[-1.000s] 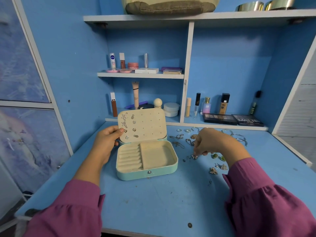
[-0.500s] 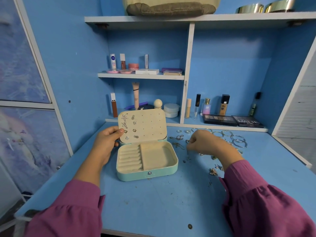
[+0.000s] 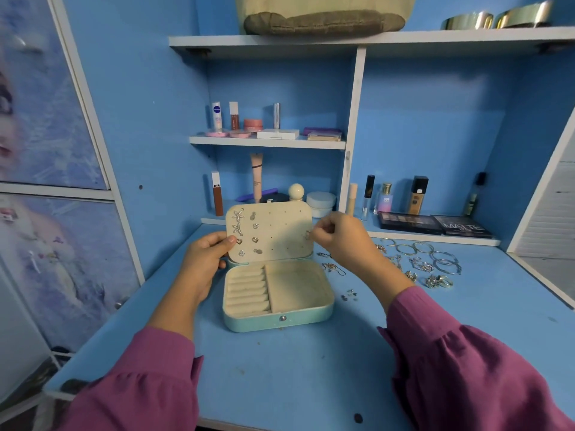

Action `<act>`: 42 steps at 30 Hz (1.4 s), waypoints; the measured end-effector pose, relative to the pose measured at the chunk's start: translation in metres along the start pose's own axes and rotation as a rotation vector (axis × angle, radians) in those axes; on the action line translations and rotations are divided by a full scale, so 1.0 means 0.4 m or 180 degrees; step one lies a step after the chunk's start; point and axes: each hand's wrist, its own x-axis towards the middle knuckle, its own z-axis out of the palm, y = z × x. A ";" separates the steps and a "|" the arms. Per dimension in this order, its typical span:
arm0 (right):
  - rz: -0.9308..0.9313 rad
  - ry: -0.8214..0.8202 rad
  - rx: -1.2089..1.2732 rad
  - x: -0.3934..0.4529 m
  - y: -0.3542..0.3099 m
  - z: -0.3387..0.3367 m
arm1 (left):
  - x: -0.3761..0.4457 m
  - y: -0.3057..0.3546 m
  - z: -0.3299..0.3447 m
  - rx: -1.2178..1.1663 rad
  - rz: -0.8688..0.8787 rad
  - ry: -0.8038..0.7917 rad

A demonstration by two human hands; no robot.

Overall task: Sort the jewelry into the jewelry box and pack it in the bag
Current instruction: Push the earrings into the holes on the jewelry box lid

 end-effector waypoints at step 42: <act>-0.0948 0.0451 -0.1851 0.109 -0.072 0.098 | -0.051 0.048 0.009 0.0174 0.0153 0.0100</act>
